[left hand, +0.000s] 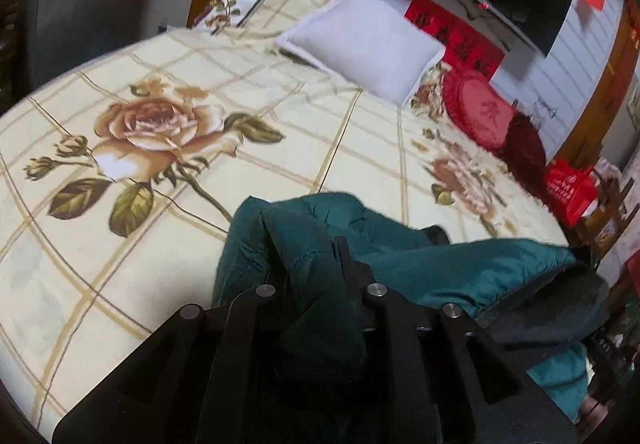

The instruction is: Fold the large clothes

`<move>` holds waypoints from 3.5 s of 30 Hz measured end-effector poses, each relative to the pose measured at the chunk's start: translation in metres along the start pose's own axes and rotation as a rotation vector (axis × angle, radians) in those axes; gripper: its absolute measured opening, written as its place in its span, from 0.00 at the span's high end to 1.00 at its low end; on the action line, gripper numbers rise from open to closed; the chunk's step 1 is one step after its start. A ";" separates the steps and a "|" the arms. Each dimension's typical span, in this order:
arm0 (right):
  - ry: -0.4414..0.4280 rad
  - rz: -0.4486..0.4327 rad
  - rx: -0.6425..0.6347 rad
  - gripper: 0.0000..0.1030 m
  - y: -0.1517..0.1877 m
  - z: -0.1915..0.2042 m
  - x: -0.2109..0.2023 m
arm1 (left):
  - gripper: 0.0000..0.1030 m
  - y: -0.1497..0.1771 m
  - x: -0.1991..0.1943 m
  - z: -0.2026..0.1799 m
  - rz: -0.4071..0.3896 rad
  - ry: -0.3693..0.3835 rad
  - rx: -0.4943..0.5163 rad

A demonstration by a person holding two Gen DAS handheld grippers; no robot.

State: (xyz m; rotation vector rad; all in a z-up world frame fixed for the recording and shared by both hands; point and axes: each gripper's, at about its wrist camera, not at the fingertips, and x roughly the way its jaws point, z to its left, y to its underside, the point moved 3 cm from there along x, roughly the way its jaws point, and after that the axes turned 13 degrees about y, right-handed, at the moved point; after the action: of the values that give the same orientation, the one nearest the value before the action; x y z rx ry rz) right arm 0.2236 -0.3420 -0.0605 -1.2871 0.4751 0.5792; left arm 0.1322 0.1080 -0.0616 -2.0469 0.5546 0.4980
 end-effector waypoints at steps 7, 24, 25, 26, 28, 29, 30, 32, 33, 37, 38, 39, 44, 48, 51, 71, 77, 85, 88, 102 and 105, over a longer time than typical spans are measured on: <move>-0.036 0.050 0.031 0.80 0.002 -0.003 0.013 | 0.85 0.000 0.011 0.007 0.031 0.015 -0.045; -0.289 -0.001 0.377 0.15 -0.019 -0.026 -0.039 | 0.00 -0.034 -0.040 0.001 -0.100 0.096 -0.068; -0.272 -0.021 0.347 0.15 -0.023 -0.022 -0.045 | 0.00 -0.032 -0.038 -0.001 -0.090 0.113 -0.075; -0.242 -0.030 0.311 0.15 -0.026 -0.017 -0.049 | 0.00 -0.032 -0.036 -0.003 -0.080 0.121 -0.071; -0.175 -0.066 0.199 0.15 -0.030 -0.002 -0.058 | 0.00 -0.029 -0.029 -0.018 -0.053 0.134 -0.026; -0.141 -0.079 0.147 0.15 -0.032 0.007 -0.061 | 0.00 -0.031 -0.026 -0.026 -0.041 0.133 0.009; -0.075 -0.083 0.067 0.15 -0.033 0.021 -0.062 | 0.00 -0.032 -0.022 -0.037 -0.028 0.122 0.050; 0.022 -0.068 -0.067 0.15 -0.035 0.045 -0.056 | 0.00 -0.032 -0.014 -0.061 -0.005 0.061 0.155; 0.072 -0.064 -0.132 0.15 -0.036 0.060 -0.051 | 0.00 -0.034 -0.010 -0.069 0.005 0.035 0.203; 0.220 0.008 -0.271 0.15 -0.034 0.079 -0.021 | 0.00 -0.022 0.028 -0.088 0.107 -0.110 0.384; 0.256 0.057 -0.279 0.15 -0.032 0.077 -0.007 | 0.00 -0.015 0.043 -0.082 0.160 -0.134 0.381; 0.259 0.109 -0.272 0.15 -0.029 0.072 0.006 | 0.00 -0.013 0.050 -0.077 0.180 -0.142 0.373; 0.235 0.200 -0.234 0.09 -0.014 0.050 0.041 | 0.00 -0.009 0.073 -0.054 0.214 -0.151 0.307; 0.205 0.235 -0.195 0.02 -0.013 0.040 0.062 | 0.00 -0.008 0.087 -0.047 0.235 -0.163 0.287; 0.207 0.265 -0.209 0.00 -0.012 0.042 0.068 | 0.00 -0.008 0.093 -0.047 0.263 -0.183 0.290; 0.095 -0.027 -0.133 0.00 -0.039 0.026 -0.059 | 0.00 -0.022 -0.020 -0.053 0.129 -0.068 0.353; 0.014 0.075 -0.104 0.00 0.015 -0.029 -0.079 | 0.00 0.018 -0.044 0.014 0.249 -0.042 0.282; -0.042 0.167 -0.110 0.00 0.040 -0.043 -0.061 | 0.00 0.033 -0.041 0.054 0.298 0.164 0.043; -0.098 0.214 -0.078 0.00 0.043 -0.045 -0.043 | 0.00 0.030 -0.037 0.053 0.292 0.186 0.042; -0.399 0.290 -0.030 0.00 0.039 -0.048 -0.003 | 0.00 0.010 -0.003 0.044 0.379 0.295 0.053; -0.434 0.307 -0.051 0.00 0.038 -0.039 0.003 | 0.00 0.007 0.001 0.042 0.372 0.315 0.056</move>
State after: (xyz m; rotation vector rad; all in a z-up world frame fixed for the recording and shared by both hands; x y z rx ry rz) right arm 0.2014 -0.3734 -0.0996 -1.0999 0.2965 1.1063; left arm 0.1231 0.1407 -0.0875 -1.9862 1.1386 0.3687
